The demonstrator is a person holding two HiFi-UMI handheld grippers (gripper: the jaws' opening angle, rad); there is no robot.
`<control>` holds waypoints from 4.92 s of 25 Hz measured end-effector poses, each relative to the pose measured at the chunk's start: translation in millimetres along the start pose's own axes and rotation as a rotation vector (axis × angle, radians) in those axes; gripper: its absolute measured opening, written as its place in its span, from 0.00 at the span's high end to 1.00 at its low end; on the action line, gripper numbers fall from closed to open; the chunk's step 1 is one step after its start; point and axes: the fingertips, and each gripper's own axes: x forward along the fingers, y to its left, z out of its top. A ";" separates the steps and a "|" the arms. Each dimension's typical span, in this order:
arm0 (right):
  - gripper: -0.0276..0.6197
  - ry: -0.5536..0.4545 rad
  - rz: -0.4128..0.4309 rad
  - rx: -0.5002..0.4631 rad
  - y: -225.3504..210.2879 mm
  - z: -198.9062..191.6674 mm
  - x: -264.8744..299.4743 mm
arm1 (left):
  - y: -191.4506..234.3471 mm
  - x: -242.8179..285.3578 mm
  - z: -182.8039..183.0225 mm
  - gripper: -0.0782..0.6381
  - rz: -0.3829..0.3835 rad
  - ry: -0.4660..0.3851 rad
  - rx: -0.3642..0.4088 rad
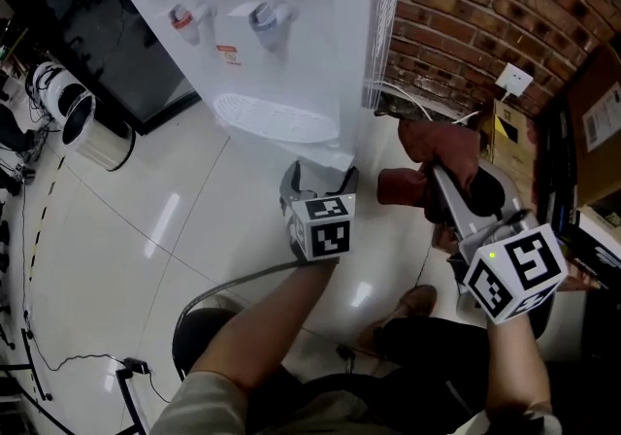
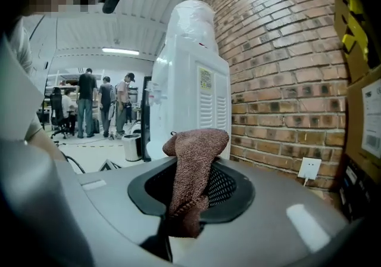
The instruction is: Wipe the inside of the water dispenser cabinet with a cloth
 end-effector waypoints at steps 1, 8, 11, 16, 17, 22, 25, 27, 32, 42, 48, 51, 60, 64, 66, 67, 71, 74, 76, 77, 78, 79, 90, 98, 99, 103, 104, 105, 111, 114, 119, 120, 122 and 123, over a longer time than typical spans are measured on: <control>0.78 -0.006 0.012 -0.025 7.9 3.5 -1.1 | 2.3 -6.7 -3.1 0.27 -0.018 0.011 0.017; 0.78 -0.062 0.130 -0.199 89.5 21.9 7.8 | 31.5 -77.2 -39.6 0.42 -0.187 0.054 0.156; 0.78 -0.073 0.197 -0.227 126.9 27.2 24.0 | 46.6 -98.2 -49.6 0.48 -0.224 0.047 0.197; 0.78 -0.058 0.264 -0.263 171.1 27.0 49.9 | 67.0 -116.5 -58.8 0.52 -0.258 0.039 0.245; 0.78 -0.057 0.282 -0.265 176.1 27.9 56.0 | 71.5 -120.4 -60.9 0.52 -0.258 0.032 0.247; 0.78 -0.133 0.385 -0.260 201.3 56.2 88.9 | 95.8 -139.7 -73.4 0.57 -0.208 0.045 0.238; 0.78 -0.169 0.419 -0.270 215.1 64.2 102.8 | 106.3 -146.7 -76.8 0.58 -0.200 0.048 0.268; 0.78 -0.161 0.451 -0.291 228.7 60.7 114.8 | 121.6 -154.3 -80.0 0.60 -0.189 0.033 0.261; 0.78 -0.100 0.536 -0.317 265.1 52.8 140.7 | 160.3 -171.6 -89.2 0.67 -0.157 0.021 0.196; 0.77 -0.038 0.496 -0.383 315.8 42.7 153.0 | 234.1 -179.8 -103.8 0.70 -0.104 0.107 0.198; 0.77 0.025 0.562 -0.407 343.9 7.1 169.9 | 254.5 -183.3 -98.8 0.71 -0.059 0.115 0.161; 0.77 0.027 0.634 -0.412 366.6 2.7 185.4 | 279.1 -180.4 -98.0 0.88 0.031 0.130 0.099; 0.77 0.058 0.798 -0.471 420.5 -15.2 212.3 | 354.9 -163.9 -90.2 0.88 0.135 0.141 0.063; 0.77 0.061 0.751 -0.454 419.9 -13.7 244.9 | 366.0 -166.4 -90.0 0.88 0.110 0.184 0.096; 0.77 0.051 0.721 -0.422 421.9 -6.9 263.7 | 380.4 -176.4 -81.9 0.88 0.114 0.175 0.076; 0.77 0.041 0.709 -0.405 424.0 -1.9 272.5 | 386.9 -179.8 -76.7 0.88 0.114 0.160 0.064; 0.77 0.017 0.729 -0.397 447.0 4.2 289.0 | 397.2 -173.9 -72.0 0.88 0.098 0.112 -0.026; 0.77 0.036 0.794 -0.473 473.2 -11.1 283.0 | 388.3 -162.4 -73.8 0.88 0.052 0.107 -0.066; 0.77 0.053 0.822 -0.537 481.7 -22.1 280.1 | 384.2 -155.8 -74.5 0.88 0.040 0.112 -0.097; 0.77 0.063 0.826 -0.568 481.9 -27.5 280.4 | 384.4 -153.1 -75.6 0.88 0.041 0.118 -0.117; 0.77 0.074 0.822 -0.597 479.7 -32.9 282.0 | 385.7 -150.8 -76.9 0.88 0.044 0.122 -0.138; 0.77 0.085 0.814 -0.622 475.7 -37.9 284.6 | 387.4 -149.1 -78.2 0.88 0.048 0.124 -0.154; 0.77 0.207 0.433 -0.492 350.4 -40.8 338.1 | 382.8 -135.4 -81.3 0.88 0.091 0.121 -0.155; 0.78 0.256 0.109 -0.407 275.5 -40.6 344.6 | 380.7 -165.1 -17.7 0.88 0.055 -0.034 -0.143; 0.78 0.258 0.081 -0.408 272.5 -40.8 344.2 | 373.7 -170.0 -12.7 0.88 0.021 -0.040 -0.135; 0.78 0.263 0.006 -0.375 264.1 -43.1 347.1 | 352.3 -183.3 -8.0 0.88 -0.062 -0.039 -0.095; 0.78 0.266 -0.007 -0.356 262.8 -43.8 348.8 | 349.6 -184.1 -11.1 0.88 -0.067 -0.029 -0.088; 0.78 0.270 -0.018 -0.332 261.8 -44.5 350.6 | 347.3 -184.4 -15.4 0.88 -0.072 -0.015 -0.082; 0.78 0.275 -0.055 -0.233 257.8 -45.2 357.4 | 338.9 -180.6 -35.9 0.88 -0.114 0.059 -0.038; 0.78 0.280 -0.031 -0.191 257.9 -44.8 356.2 | 339.9 -175.3 -40.0 0.88 -0.125 0.065 -0.058; 0.77 0.181 0.180 -0.170 282.8 -21.5 331.5 | 343.4 -173.2 -37.6 0.88 -0.127 0.045 -0.056; 0.77 0.141 0.244 -0.190 294.2 -14.3 321.1 | 345.6 -172.7 -37.0 0.88 -0.124 0.039 -0.055; 0.77 0.070 0.375 -0.242 320.4 -3.7 297.0 | 353.3 -170.5 -35.4 0.88 -0.116 0.027 -0.070; 0.77 0.043 0.439 -0.274 334.6 -1.6 284.1 | 358.3 -168.9 -34.5 0.88 -0.113 0.021 -0.086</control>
